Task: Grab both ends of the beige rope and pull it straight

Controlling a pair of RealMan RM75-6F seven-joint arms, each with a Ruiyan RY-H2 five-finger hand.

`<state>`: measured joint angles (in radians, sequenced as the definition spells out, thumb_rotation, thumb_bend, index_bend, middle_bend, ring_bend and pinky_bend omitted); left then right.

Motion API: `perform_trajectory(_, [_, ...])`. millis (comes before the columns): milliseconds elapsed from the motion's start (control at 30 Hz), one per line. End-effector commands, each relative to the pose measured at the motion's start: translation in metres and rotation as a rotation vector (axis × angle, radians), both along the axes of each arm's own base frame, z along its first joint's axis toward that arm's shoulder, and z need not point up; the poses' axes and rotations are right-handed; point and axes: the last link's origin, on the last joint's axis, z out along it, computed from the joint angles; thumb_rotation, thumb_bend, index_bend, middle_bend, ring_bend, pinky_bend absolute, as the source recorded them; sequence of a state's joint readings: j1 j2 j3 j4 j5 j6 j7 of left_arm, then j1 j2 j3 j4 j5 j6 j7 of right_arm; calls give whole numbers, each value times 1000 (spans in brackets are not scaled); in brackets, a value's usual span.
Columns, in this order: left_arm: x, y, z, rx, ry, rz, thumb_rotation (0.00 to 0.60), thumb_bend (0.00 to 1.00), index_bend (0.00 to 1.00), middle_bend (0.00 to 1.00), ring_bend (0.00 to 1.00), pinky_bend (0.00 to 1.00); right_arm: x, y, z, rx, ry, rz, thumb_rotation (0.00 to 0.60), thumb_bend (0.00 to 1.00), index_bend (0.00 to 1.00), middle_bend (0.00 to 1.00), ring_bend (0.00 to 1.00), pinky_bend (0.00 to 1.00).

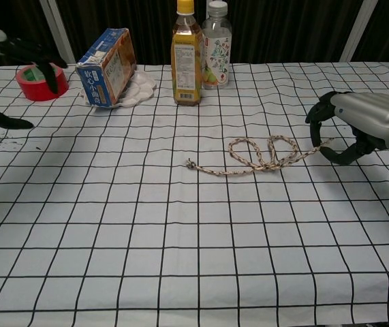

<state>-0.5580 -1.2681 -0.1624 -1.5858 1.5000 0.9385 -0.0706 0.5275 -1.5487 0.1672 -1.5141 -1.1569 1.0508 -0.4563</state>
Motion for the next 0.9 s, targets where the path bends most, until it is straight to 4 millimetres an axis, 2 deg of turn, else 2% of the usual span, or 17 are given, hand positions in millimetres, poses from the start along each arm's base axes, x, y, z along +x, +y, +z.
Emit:
perform_trajectory(33, [24,16,-36,-90,-4,-13,600,156,384,123,17,0,2,-2,1,-4,2,-1,600,487,617,209,0,0])
perform_trajectory(200, [43,25,-71,-162,-4,-3,600,157,384,123,17,0,5,-5,0,2,9,1,600,491,618,209,0,0])
perform_trajectory(400, [65,29,-99,-197,4,-32,600,157,383,117,7,0,8,-6,-2,3,11,6,600,497,618,209,0,0])
perform_trajectory(900, [103,39,-151,-169,5,-111,600,157,404,94,0,0,14,-4,-2,-18,10,33,600,501,618,209,0,0])
